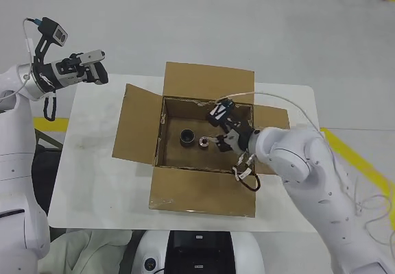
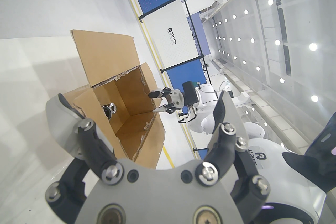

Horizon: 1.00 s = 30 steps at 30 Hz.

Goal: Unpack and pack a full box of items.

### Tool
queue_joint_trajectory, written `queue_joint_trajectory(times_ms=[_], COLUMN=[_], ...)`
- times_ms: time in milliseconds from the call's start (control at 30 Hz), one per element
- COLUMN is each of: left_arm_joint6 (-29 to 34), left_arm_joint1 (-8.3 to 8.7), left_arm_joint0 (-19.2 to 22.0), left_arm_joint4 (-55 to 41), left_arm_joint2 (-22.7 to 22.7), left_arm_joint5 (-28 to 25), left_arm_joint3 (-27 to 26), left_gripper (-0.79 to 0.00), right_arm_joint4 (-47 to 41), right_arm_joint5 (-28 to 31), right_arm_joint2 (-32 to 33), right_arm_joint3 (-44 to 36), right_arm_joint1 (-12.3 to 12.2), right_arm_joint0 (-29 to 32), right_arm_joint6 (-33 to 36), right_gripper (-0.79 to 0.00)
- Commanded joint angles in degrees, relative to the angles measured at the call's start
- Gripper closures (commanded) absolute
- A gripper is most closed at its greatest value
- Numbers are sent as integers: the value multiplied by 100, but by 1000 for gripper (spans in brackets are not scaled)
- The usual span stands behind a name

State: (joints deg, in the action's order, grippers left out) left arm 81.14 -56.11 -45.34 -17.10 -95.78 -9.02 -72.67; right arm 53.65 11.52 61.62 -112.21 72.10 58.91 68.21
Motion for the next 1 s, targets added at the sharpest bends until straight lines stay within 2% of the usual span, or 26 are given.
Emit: queue_joint_trajectory(times_ms=[0,500,667,767,967], left_arm_joint6=[0,0,0,0,0], left_arm_joint1=[0,0,0,0,0], left_arm_joint0=[0,0,0,0,0], left_arm_joint4=[0,0,0,0,0], left_arm_joint2=[0,0,0,0,0], left_arm_joint5=[0,0,0,0,0], left_arm_joint3=[0,0,0,0,0], left_gripper=[-785,-785,-785,-785,-785], right_arm_joint4=[130,215,208,308,292], right_arm_joint5=[16,-21,-11,-17,-2], right_arm_joint2=[290,2009,2317,2444,2528], right_arm_joint3=[-177,-843,-914,-921,-932], right_arm_joint1=[-59,-328,-377,-405,-428], right_arm_joint0=[199,1388,1680,1780,1867], right_arm_joint6=[-23,-428,-605,-632,-688], right_gripper=[-437,-446,-443,-499,-474])
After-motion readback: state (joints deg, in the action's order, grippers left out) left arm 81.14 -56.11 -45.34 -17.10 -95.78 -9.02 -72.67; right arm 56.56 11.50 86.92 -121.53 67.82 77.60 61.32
